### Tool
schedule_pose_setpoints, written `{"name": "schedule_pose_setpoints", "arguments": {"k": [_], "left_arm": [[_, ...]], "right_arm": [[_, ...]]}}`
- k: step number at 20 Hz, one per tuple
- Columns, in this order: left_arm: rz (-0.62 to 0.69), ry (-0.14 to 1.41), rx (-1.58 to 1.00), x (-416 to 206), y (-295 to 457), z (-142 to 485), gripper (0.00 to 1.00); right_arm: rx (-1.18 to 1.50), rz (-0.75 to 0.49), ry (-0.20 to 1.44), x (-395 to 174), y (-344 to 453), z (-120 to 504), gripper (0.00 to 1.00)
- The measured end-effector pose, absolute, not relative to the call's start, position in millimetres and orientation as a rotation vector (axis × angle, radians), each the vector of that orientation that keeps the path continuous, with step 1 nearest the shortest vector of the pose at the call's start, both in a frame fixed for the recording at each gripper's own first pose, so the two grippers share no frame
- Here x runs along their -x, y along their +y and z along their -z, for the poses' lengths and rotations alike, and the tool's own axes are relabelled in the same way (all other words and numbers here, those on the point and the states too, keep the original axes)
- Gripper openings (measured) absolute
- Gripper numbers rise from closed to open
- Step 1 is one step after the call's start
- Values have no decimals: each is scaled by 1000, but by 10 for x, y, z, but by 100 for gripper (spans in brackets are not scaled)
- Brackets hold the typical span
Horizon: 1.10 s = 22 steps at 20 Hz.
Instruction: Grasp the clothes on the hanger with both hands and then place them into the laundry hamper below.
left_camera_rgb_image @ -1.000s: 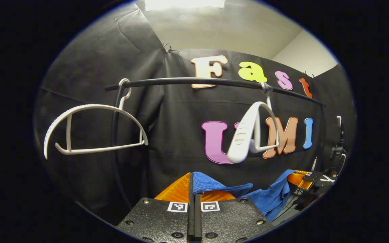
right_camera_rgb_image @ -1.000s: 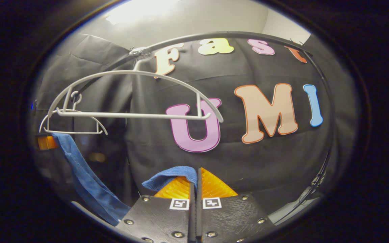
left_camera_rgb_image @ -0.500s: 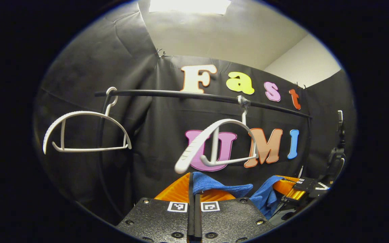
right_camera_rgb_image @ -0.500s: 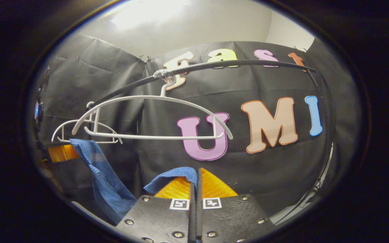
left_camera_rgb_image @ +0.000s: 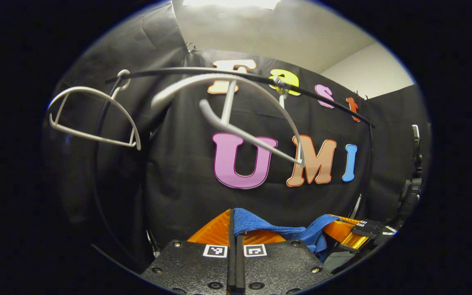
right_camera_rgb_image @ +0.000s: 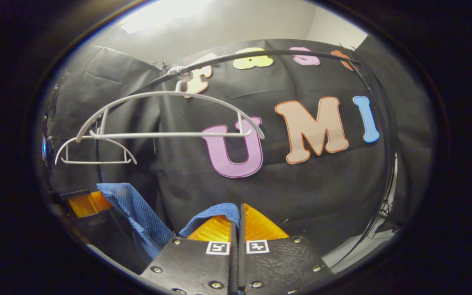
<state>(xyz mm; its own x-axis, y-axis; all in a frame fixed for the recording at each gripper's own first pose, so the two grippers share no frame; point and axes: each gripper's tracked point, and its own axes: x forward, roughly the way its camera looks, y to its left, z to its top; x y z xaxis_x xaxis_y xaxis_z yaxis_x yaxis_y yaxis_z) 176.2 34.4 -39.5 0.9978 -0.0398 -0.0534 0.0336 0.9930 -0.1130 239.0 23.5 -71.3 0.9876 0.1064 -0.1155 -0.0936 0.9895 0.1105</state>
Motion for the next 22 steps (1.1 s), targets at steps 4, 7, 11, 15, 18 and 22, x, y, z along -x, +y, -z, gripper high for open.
{"name": "schedule_pose_setpoints", "arguments": {"k": [4, 7, 11, 15, 18, 22], "left_arm": [[75, 123, 75, -1852, 163, 1001, 0], [91, 176, 4, -1892, 145, 1405, 0], [102, 246, -24, -1818, 120, 1926, 0], [90, 250, 25, -1708, 255, 2301, 0], [74, 282, 5, -1723, 340, 2582, 0], [56, 362, 2, -1661, 515, 3029, 0]], "right_arm": [[-186, -74, 195, -2348, 242, 1387, 0], [-165, -53, 269, -2289, 291, 1882, 1], [-203, 29, 277, -2150, 101, 2378, 1], [-204, 59, 307, -2081, 25, 2742, 1], [-162, 81, 347, -2011, -63, 2967, 1], [-116, 86, 404, -1906, -79, 3229, 1]]}}
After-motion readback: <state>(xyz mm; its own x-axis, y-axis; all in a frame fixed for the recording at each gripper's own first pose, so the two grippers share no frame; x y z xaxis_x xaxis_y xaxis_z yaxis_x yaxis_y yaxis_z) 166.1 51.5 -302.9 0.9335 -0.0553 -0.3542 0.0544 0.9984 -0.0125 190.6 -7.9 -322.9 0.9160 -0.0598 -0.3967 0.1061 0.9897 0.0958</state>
